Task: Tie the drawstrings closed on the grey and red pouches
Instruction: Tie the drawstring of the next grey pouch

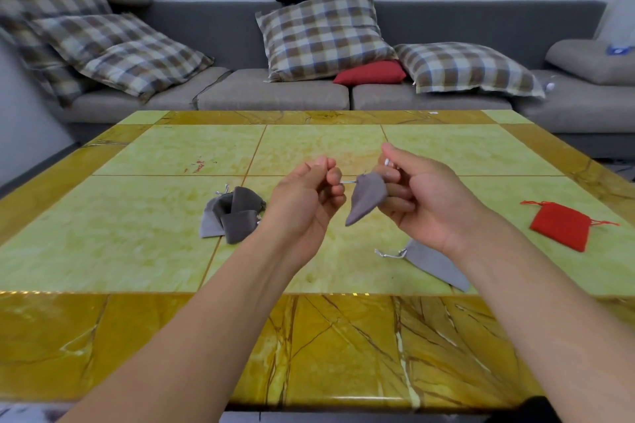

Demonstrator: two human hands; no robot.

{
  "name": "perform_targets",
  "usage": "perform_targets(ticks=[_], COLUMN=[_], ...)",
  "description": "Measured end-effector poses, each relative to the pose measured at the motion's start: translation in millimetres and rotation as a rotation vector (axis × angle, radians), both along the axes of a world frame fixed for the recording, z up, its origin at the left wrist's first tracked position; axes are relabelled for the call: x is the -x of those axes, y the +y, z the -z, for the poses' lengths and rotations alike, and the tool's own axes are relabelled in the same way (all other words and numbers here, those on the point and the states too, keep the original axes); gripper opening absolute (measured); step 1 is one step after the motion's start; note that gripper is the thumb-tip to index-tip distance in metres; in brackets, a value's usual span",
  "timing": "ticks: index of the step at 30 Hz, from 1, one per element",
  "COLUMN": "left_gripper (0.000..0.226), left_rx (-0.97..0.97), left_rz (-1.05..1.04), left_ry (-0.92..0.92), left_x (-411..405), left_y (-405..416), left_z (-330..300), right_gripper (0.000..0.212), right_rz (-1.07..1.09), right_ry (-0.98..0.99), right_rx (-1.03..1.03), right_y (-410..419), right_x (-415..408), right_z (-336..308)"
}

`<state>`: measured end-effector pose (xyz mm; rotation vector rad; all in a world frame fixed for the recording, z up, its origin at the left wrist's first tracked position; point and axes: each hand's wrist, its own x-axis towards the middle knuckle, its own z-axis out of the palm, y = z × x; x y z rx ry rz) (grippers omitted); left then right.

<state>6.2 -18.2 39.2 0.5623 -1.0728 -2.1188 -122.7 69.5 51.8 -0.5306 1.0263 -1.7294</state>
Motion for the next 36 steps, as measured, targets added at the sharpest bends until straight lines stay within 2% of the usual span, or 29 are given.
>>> perform_targets(ticks=[9, 12, 15, 17, 21, 26, 29, 32, 36], left_gripper=[0.026, 0.018, 0.010, 0.008, 0.026, 0.021, 0.015, 0.015, 0.022], left_rx=[0.222, 0.559, 0.896, 1.022, 1.269, 1.189, 1.250, 1.310, 1.288], left_rz=[-0.060, -0.034, -0.008, -0.039, -0.003, 0.067, 0.111, 0.135, 0.154], left_ry=[-0.044, -0.268, -0.523, -0.589, -0.761, -0.766, -0.806, -0.821, -0.782], left_x=[7.3, -2.9, -9.4, -8.9, -11.5, -12.2, -14.2, -15.1, -14.3], left_y=[4.9, 3.3, 6.4, 5.7, -3.1, -9.8, -8.4, -9.8, -7.2], left_z=[-7.2, 2.5, 13.6, 16.7, 21.5, 22.9, 24.1, 24.7, 21.2], right_gripper=[0.038, 0.035, 0.027, 0.021, 0.010, 0.007, 0.026, 0.039, 0.031], right_rz=[0.059, 0.041, 0.018, 0.015, 0.114, 0.046, -0.061, -0.112, -0.119], right_ry=[0.190, 0.340, 0.346, 0.399, 0.754, 1.320, 1.529, 1.631, 1.565], right_rx=[0.022, -0.004, -0.009, -0.002, -0.091, -0.267, -0.366, -0.430, -0.378], right_y=[8.0, 10.5, 8.8, 6.2, 6.0, 9.2, 7.7, 8.2, 11.3], right_x=[8.0, 5.2, 2.3, 2.4, 5.2, 11.2, 8.7, 5.8, 5.5], right_z=[-8.9, 0.4, 6.1, 7.7, 12.1, 18.6, 19.2, 16.5, 11.3])
